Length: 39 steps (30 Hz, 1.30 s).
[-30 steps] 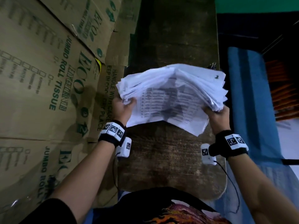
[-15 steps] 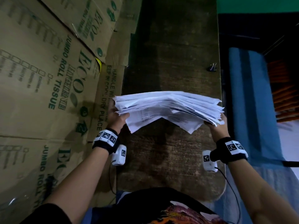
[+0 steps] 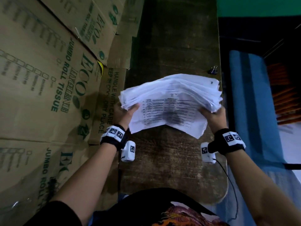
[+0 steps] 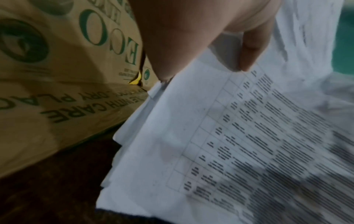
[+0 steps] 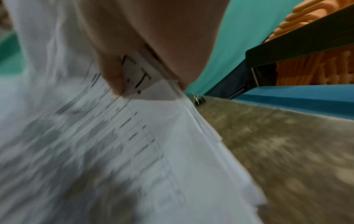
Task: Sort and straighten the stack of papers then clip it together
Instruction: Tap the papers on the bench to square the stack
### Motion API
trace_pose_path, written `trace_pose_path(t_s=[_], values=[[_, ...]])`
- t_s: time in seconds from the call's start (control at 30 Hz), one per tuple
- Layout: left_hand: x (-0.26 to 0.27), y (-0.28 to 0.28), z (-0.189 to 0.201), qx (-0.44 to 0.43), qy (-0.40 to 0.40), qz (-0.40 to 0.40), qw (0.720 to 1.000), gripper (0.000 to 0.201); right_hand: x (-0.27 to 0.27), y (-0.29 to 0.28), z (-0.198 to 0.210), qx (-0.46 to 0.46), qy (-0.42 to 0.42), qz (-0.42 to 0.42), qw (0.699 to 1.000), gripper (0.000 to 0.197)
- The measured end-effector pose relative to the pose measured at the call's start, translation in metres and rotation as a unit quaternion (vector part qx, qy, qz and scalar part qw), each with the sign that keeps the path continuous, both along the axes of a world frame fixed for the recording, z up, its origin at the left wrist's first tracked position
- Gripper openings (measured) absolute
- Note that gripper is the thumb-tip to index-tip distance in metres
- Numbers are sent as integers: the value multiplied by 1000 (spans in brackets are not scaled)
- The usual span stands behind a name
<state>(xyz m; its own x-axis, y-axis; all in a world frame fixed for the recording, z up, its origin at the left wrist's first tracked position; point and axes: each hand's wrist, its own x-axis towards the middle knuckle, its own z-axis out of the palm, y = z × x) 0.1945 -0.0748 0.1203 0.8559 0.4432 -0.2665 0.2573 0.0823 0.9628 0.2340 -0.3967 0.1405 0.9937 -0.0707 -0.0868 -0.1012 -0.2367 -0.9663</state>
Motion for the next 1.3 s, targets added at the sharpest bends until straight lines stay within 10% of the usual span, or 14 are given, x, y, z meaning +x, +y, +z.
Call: trace_pose_path(t_s=[0.33,0.47,0.6,0.93,1.1,1.2,1.3], values=[[-53,14,-37,-174,157,-110,966,45,40,-11,61,-56,39,206,976,19],[-47,13,-20,50,130,-196,971,92,54,-6,71,-132,85,268,951,14],[-13,-8,0,84,59,-320,942,106,71,5,74,-207,125,323,915,15],[0,-63,-11,-2,145,-353,924,58,101,32,48,-330,145,366,858,23],[-5,-63,-27,-63,186,-312,930,48,103,29,18,-432,96,318,839,68],[-12,-57,-31,-117,214,-276,930,61,96,-9,-10,-430,136,207,868,102],[-19,-50,-36,-126,226,-261,930,78,72,-56,-42,-219,199,106,949,119]])
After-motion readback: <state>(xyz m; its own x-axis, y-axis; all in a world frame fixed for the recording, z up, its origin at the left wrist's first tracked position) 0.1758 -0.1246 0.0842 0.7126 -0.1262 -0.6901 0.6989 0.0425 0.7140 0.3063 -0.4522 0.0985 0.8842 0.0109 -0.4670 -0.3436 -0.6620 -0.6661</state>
